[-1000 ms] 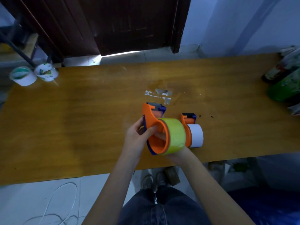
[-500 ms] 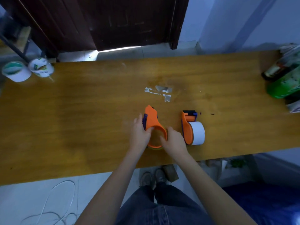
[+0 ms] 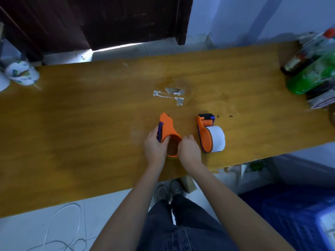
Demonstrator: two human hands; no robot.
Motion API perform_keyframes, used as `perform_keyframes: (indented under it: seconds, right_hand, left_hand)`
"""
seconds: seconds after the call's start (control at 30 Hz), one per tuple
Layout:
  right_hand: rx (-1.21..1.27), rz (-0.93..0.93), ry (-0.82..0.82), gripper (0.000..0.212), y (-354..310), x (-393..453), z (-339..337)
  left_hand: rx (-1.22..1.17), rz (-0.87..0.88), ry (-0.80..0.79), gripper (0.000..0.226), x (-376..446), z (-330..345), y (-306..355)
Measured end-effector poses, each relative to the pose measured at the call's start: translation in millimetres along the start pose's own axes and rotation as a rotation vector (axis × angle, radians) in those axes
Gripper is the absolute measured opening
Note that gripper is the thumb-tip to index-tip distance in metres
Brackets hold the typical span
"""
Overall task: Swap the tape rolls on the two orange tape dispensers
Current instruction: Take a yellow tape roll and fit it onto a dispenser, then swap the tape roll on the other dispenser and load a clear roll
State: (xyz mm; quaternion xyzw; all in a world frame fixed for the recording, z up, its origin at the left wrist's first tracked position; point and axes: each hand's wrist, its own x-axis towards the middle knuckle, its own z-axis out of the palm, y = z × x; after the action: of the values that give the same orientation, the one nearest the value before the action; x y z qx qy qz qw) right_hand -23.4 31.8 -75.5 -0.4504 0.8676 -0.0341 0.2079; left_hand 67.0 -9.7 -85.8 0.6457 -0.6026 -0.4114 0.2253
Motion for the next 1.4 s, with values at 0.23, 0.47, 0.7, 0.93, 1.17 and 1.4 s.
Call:
perform_keyframes:
  seconds: [0.23, 0.47, 0.7, 0.93, 1.17, 1.4]
  right_hand:
    - [0.093, -0.228, 0.561, 0.024, 25, -34, -41]
    - [0.836, 0.532, 0.061, 0.044, 109, -2, -58]
    - [1.027, 0.600, -0.362, 0.051, 123, 26, -64]
    - [1.073, 0.512, -0.521, 0.039, 137, 36, -65]
    - [1.055, 0.453, -0.613, 0.032, 150, 47, -61]
    - [1.151, 0.408, -0.594, 0.019, 154, 49, -67]
  left_hand:
    - [0.087, -0.013, -0.051, 0.080, -8, -19, 17]
    - [0.176, 0.307, -0.287, 0.077, -49, 13, 81]
    - [0.375, 0.080, -0.411, 0.083, -43, 88, 101]
    - [0.266, -0.115, -0.297, 0.091, -46, 111, 103]
    - [0.201, -0.194, -0.227, 0.078, -48, 120, 107]
    - [-0.215, -0.328, -0.252, 0.039, -43, 110, 113]
